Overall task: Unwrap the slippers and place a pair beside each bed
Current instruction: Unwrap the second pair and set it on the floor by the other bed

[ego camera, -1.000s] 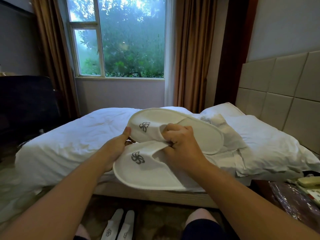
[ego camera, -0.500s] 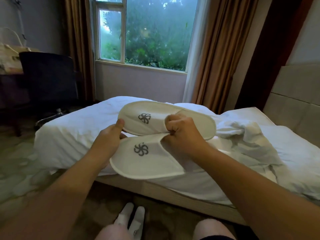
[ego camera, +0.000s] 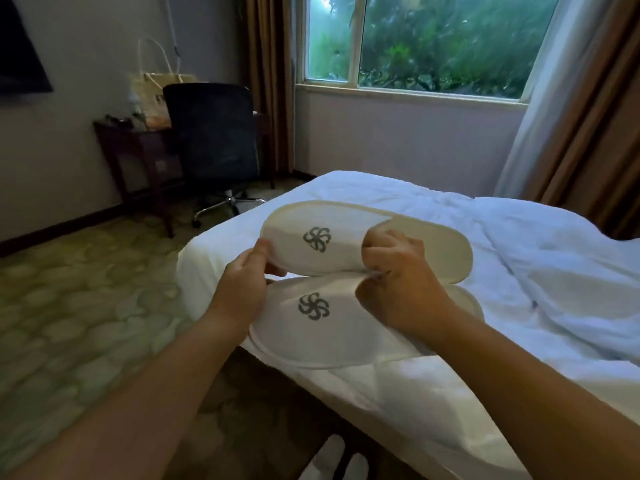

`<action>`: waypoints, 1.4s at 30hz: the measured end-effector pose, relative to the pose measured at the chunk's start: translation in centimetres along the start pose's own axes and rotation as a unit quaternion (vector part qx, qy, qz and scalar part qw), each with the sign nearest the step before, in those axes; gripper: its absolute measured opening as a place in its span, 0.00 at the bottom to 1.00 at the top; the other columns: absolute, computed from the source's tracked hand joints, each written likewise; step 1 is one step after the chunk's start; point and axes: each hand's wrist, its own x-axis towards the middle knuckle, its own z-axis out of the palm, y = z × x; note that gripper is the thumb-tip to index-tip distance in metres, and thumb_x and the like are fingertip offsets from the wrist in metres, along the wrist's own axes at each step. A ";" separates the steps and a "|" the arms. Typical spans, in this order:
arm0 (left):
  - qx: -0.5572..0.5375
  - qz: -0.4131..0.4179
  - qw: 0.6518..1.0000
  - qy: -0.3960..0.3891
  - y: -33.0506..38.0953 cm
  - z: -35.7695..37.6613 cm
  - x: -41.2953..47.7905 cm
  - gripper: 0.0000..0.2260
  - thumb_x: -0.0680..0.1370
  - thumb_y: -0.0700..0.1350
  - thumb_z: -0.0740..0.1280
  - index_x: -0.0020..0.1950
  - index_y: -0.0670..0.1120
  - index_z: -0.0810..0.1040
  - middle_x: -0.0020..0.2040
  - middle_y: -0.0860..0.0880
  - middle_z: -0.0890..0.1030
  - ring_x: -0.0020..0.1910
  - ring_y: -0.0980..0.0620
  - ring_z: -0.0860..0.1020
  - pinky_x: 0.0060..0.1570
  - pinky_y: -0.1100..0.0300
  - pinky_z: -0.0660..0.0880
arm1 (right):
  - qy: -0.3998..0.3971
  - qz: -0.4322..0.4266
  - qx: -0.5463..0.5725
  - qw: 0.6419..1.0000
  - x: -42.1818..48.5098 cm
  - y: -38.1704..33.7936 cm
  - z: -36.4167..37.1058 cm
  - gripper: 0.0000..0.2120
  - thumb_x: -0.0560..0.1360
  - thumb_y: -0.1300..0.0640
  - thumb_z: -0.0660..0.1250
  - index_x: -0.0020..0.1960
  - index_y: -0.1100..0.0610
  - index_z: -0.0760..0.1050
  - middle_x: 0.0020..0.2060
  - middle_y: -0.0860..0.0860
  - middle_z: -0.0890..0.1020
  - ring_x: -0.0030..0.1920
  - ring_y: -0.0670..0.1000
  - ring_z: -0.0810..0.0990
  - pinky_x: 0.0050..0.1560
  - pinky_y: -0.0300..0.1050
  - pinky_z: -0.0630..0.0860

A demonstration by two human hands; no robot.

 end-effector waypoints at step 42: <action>0.032 0.011 0.972 0.231 41.2 -17.4 8.6 0.21 0.82 0.60 0.58 0.42 0.50 0.83 0.34 0.56 0.85 0.37 0.55 0.81 0.33 0.59 0.70 | -0.115 -0.032 0.163 0.979 42.8 -12.2 -15.4 0.08 0.69 0.57 0.68 0.43 0.43 0.77 0.39 0.32 0.77 0.42 0.32 0.75 0.38 0.24 0.71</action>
